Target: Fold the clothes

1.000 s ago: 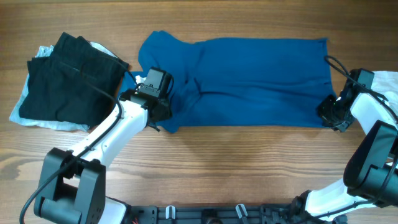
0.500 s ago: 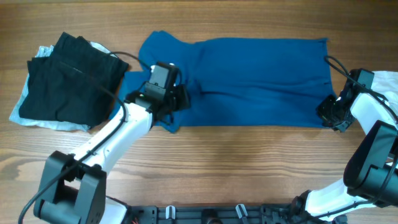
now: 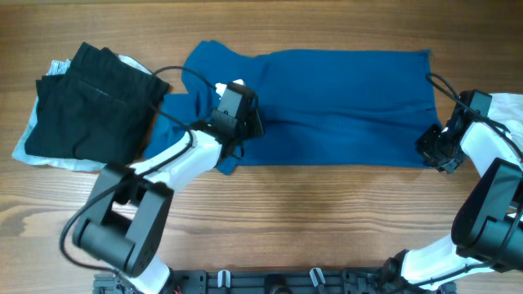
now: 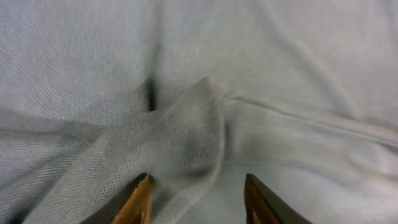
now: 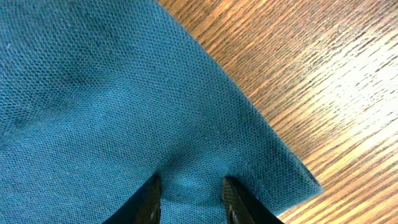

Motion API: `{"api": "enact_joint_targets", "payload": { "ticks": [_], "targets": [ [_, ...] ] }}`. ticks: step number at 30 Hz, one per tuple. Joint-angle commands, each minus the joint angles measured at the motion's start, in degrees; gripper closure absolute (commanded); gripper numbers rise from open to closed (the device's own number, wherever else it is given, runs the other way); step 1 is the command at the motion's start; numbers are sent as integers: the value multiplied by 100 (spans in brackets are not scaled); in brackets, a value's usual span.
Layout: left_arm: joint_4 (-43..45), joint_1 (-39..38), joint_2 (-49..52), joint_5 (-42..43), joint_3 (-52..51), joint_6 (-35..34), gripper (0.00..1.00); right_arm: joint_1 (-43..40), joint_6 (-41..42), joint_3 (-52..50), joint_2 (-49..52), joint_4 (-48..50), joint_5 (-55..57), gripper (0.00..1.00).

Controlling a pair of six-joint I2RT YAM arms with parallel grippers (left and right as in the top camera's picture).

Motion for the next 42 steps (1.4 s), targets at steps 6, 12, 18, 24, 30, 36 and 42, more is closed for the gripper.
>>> {"api": "enact_joint_targets", "payload": {
  "ticks": [6,12,18,24,30,36,42],
  "targets": [
    [431,-55,437,-640,46,-160,54,-31,22,-219,122,-98,205,66],
    [505,-55,437,-636,46,-162,89,-31,22,-219,122,-90,205,66],
    [562,-55,382,-354,120,-122,96,-31,22,-219,122,-90,205,66],
    [575,-44,11,-76,857,470,96,-31,22,-219,122,-70,205,66],
    [415,-4,157,-76,861,468,91,-31,24,-219,122,-70,205,66],
    [-955,162,105,-398,861,656,49,-31,20,-219,122,-162,188,52],
    [-2837,564,-824,-667,861,621,42,-146,68,-216,120,-295,-44,32]
  ]
}}
